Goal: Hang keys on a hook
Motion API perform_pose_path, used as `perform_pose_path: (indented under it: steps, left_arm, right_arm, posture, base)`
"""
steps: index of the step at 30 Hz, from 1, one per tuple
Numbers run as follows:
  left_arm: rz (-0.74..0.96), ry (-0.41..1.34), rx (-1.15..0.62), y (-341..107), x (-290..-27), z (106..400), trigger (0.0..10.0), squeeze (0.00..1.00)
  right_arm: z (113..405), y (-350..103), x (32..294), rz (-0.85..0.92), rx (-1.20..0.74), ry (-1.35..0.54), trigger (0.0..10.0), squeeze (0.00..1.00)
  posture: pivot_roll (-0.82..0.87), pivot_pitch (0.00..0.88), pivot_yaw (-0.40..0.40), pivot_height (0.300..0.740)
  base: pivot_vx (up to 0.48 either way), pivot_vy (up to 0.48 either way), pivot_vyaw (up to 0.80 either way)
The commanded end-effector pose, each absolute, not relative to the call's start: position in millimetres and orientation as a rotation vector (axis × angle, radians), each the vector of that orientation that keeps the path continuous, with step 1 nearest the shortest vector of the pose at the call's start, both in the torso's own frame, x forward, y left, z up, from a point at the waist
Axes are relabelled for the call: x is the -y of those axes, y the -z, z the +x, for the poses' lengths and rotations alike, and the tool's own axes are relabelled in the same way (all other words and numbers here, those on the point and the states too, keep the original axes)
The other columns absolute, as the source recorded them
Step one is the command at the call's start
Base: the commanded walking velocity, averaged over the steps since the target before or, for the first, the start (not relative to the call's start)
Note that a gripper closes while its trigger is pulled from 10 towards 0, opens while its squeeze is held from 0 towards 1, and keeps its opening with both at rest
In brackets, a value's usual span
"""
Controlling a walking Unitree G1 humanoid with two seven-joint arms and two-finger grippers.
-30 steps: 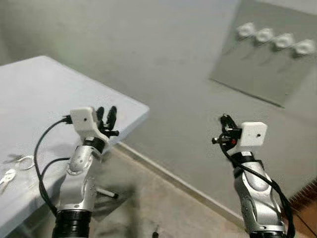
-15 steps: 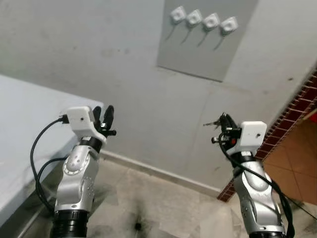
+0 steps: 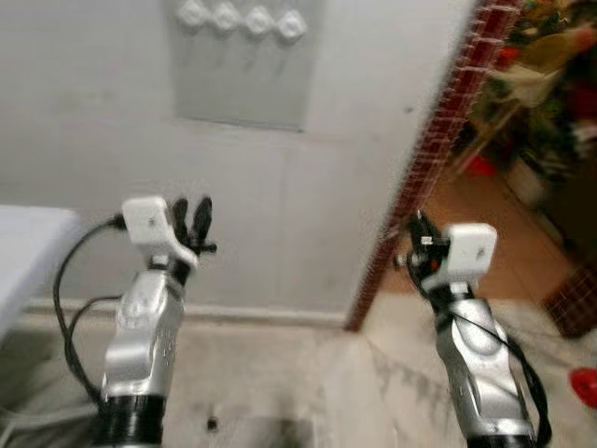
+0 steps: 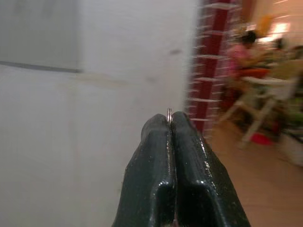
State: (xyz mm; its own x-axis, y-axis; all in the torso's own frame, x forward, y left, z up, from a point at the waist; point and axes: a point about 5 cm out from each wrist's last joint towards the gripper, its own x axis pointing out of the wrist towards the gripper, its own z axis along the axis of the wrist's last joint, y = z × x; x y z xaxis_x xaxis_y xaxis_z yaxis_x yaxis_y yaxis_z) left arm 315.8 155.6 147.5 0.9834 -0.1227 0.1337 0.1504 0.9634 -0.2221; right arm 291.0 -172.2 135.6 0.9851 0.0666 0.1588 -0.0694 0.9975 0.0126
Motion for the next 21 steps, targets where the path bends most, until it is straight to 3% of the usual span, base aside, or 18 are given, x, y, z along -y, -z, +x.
perform_pose_path:
  steps: [1, 4, 21]
  left_arm:
    - [-0.22, 0.13, 0.126, -150.6, -161.0, 315.9, 10.0, 0.0]
    - [-0.219, 0.13, 0.122, -150.1, -161.0, 315.9, 10.0, 0.0]
    - [-0.204, 0.109, 0.09, -151.9, -163.1, 318.7, 10.0, 0.0]
  right_arm:
    - [292.1, -142.2, 167.9, 0.029, 0.183, -0.085, 10.0, 0.0]
    - [292.0, -142.9, 168.1, 0.039, 0.191, -0.077, 10.0, 0.0]
    - [288.7, -134.3, 176.5, 0.088, 0.136, 0.045, 10.0, 0.0]
  posture:
    - [0.11, 0.0, -0.081, 0.74]
    - [0.11, 0.0, -0.08, 0.74]
    - [0.12, 0.001, -0.047, 0.74]
  base:
    - [0.0, 0.0, -0.76]
    - [0.0, 0.0, -0.75]
    - [0.0, 0.0, 0.0]
